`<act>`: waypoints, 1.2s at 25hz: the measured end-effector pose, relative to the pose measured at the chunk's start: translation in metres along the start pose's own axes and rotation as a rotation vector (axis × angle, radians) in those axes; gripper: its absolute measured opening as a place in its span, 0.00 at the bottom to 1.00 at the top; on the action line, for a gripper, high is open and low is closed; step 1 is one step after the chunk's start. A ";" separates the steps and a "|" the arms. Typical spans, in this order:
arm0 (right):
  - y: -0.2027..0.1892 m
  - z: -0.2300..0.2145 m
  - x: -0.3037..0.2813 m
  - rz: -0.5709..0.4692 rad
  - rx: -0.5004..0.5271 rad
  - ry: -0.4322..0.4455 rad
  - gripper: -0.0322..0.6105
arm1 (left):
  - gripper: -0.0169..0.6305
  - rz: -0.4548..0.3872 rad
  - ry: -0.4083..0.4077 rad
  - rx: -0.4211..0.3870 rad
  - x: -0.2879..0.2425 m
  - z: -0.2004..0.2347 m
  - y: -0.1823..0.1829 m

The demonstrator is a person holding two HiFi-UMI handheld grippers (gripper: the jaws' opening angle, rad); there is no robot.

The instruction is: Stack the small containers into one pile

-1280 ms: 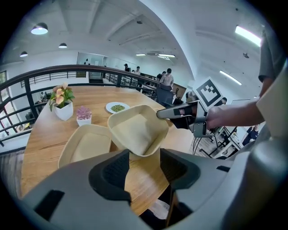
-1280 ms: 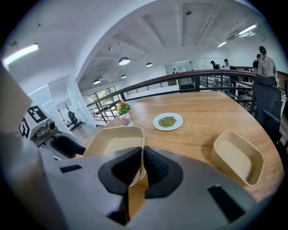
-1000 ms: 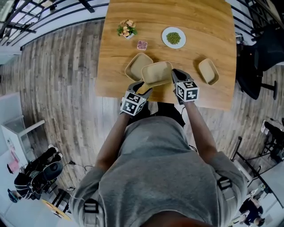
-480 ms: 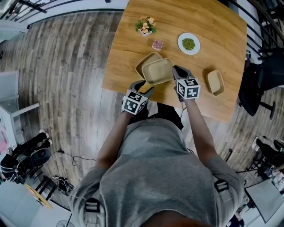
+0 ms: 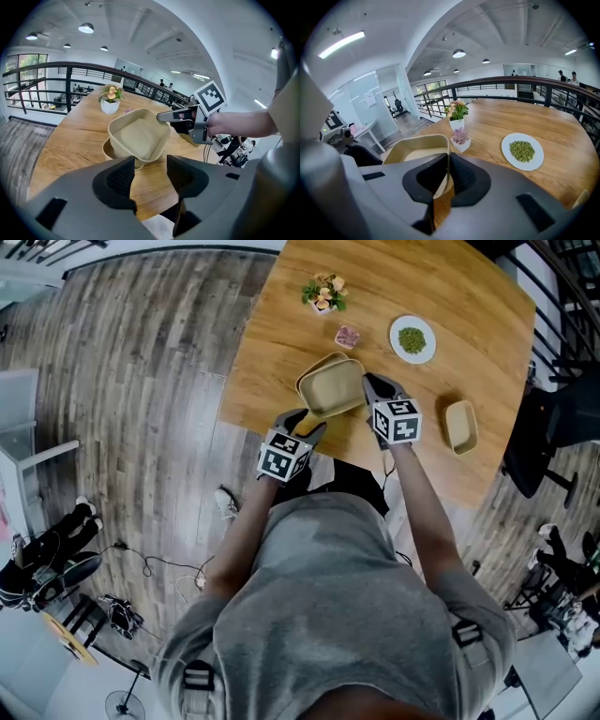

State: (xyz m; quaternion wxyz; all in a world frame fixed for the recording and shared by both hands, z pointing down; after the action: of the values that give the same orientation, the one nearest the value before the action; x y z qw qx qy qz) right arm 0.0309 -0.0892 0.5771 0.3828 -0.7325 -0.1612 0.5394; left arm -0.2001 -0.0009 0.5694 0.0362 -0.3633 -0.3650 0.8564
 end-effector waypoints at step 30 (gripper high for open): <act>0.014 0.000 -0.051 0.065 0.106 0.084 0.08 | 0.38 -0.068 0.050 0.149 -0.008 0.010 -0.007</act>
State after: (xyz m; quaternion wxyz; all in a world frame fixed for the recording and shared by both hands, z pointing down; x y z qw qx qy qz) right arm 0.0094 -0.1318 0.6007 0.4098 -0.7379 -0.0924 0.5282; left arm -0.2020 -0.0046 0.5833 0.1012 -0.3685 -0.3115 0.8700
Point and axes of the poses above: the fingertips, and each gripper's own axes: x backward along the fingers, z to its left, y out of its top, the point moved 10 cm from there along x, backward along the fingers, and after that the axes turned 8 degrees about -y, right-handed, at the moved point
